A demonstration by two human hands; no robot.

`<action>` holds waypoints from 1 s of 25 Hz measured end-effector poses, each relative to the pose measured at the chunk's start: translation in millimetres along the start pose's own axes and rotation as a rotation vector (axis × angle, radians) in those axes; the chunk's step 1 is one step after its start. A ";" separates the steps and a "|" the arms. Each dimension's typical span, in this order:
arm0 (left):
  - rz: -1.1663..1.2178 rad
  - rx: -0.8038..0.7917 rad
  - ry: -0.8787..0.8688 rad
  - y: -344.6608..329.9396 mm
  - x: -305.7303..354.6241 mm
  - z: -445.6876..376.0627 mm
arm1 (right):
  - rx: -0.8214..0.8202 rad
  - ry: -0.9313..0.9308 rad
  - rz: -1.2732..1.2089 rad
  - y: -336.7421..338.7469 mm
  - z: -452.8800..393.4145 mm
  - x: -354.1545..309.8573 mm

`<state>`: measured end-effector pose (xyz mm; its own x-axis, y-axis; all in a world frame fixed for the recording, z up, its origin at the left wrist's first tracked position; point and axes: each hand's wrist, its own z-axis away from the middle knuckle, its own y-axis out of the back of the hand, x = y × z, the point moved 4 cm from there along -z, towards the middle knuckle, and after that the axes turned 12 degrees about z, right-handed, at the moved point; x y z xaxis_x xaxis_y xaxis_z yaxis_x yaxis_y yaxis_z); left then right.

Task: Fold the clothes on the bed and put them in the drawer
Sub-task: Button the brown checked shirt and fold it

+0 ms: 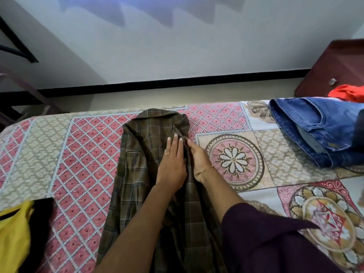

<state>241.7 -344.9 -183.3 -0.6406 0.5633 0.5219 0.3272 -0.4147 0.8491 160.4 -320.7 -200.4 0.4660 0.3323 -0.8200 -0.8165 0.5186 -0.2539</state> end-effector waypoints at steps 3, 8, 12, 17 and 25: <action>-0.159 -0.111 0.019 -19.2 -6.7 -16.8 | 0.041 0.131 0.227 4.8 -15.3 -5.2; -0.219 -0.131 0.034 -38.4 -19.1 -26.5 | 0.174 0.218 0.383 9.8 -27.2 8.2; -0.253 -0.240 0.078 -44.9 -24.9 -33.8 | 0.364 0.274 0.562 11.4 0.8 21.8; 0.162 -0.168 0.079 -23.2 -24.3 -16.9 | 0.479 0.116 0.685 22.0 91.4 62.9; 0.041 0.275 0.247 -2.9 -1.8 131.4 | 0.270 -0.208 1.092 13.4 168.2 98.8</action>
<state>333.3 -250.8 -176.0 -0.7605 0.3466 0.5491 0.5090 -0.2068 0.8356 252.8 -148.4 -198.5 -0.3794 0.8204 -0.4279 -0.7321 0.0167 0.6810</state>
